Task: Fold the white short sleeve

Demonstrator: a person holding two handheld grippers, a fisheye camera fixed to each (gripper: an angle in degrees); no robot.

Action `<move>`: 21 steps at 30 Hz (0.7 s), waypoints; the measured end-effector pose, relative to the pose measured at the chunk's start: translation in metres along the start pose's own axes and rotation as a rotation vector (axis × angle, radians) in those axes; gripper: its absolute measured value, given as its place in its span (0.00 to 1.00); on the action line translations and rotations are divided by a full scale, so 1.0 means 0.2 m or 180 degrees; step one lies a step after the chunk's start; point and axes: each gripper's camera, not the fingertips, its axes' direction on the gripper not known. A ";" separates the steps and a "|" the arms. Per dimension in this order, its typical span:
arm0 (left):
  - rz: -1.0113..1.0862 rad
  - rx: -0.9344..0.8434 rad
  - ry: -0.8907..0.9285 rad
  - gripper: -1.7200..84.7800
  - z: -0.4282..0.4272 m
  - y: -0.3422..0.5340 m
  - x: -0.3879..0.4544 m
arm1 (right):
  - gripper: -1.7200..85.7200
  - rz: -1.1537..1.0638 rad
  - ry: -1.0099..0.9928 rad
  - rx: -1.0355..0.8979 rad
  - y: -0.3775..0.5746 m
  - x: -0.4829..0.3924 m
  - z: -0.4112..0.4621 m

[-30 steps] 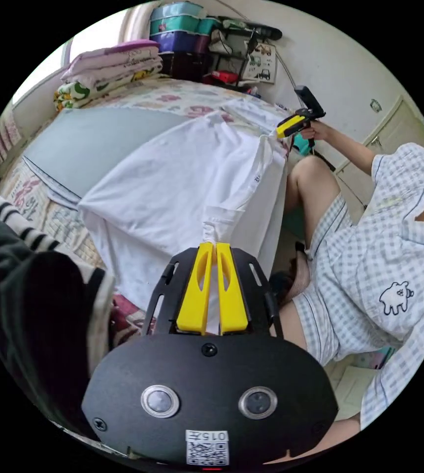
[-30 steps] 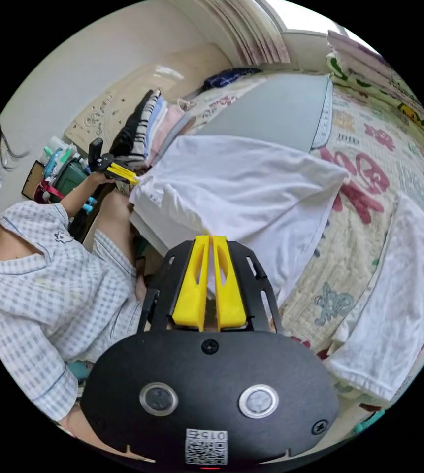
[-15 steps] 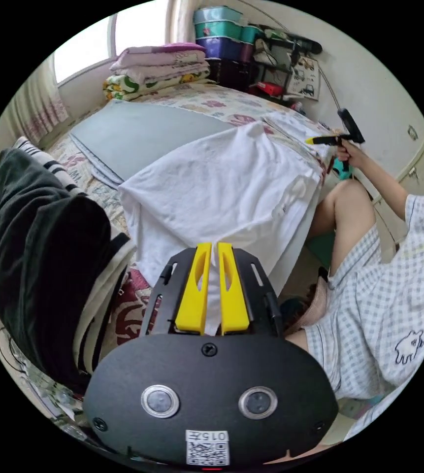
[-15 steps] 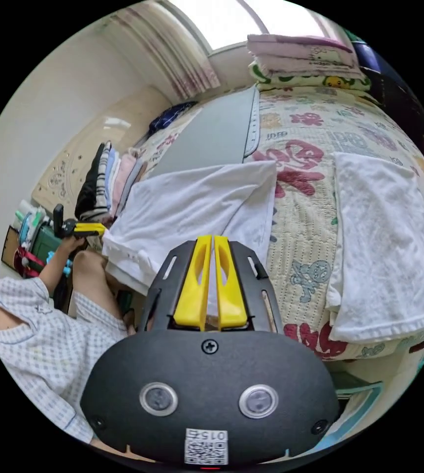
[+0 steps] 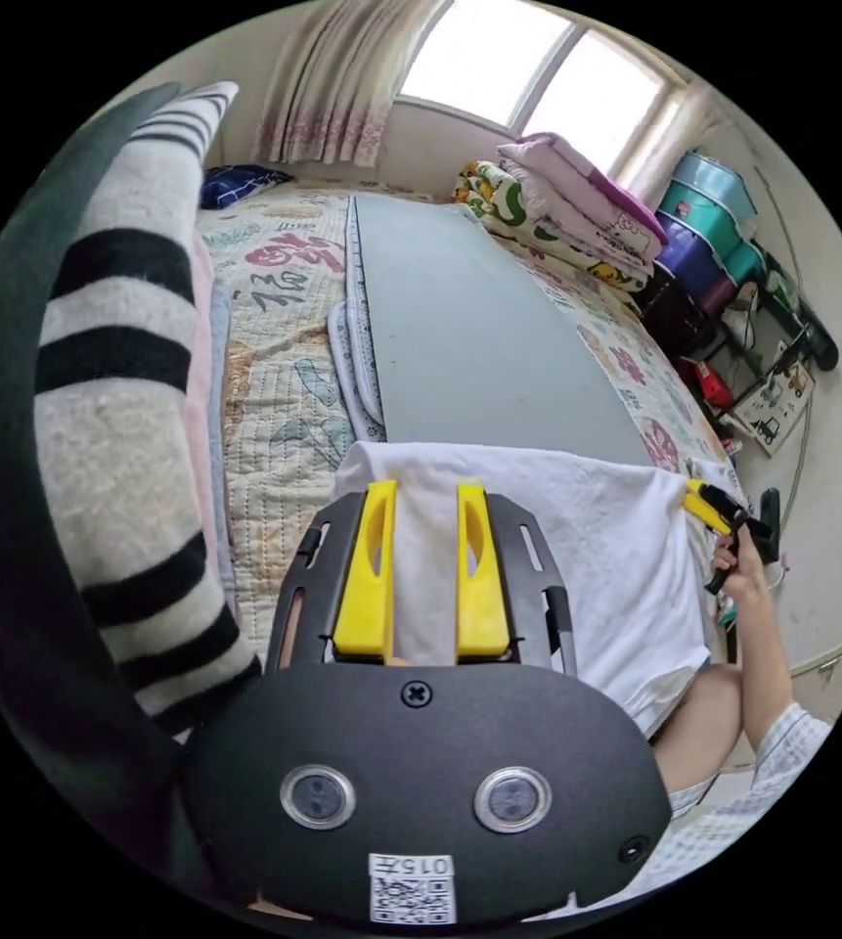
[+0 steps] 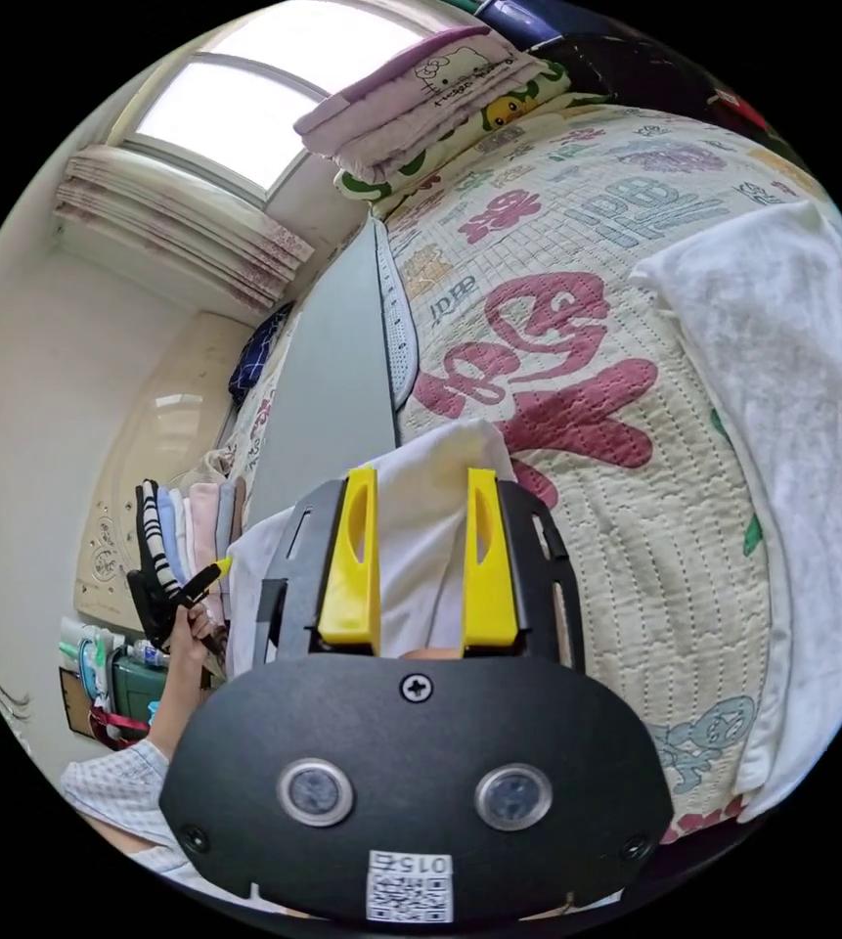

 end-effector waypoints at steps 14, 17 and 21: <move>0.0067 0.0709 -0.0235 0.02 -0.32 0.04 -0.09 | 0.02 -0.0148 0.0143 0.0198 -0.37 0.02 -0.07; -0.0028 0.0493 -0.0268 0.02 -0.33 0.00 -0.10 | 0.02 -0.0133 0.0194 0.0148 -0.43 0.06 -0.04; -0.0021 0.0182 -0.0064 0.03 -0.37 0.04 -0.05 | 0.02 -0.0056 0.0216 0.0240 -0.47 0.14 -0.06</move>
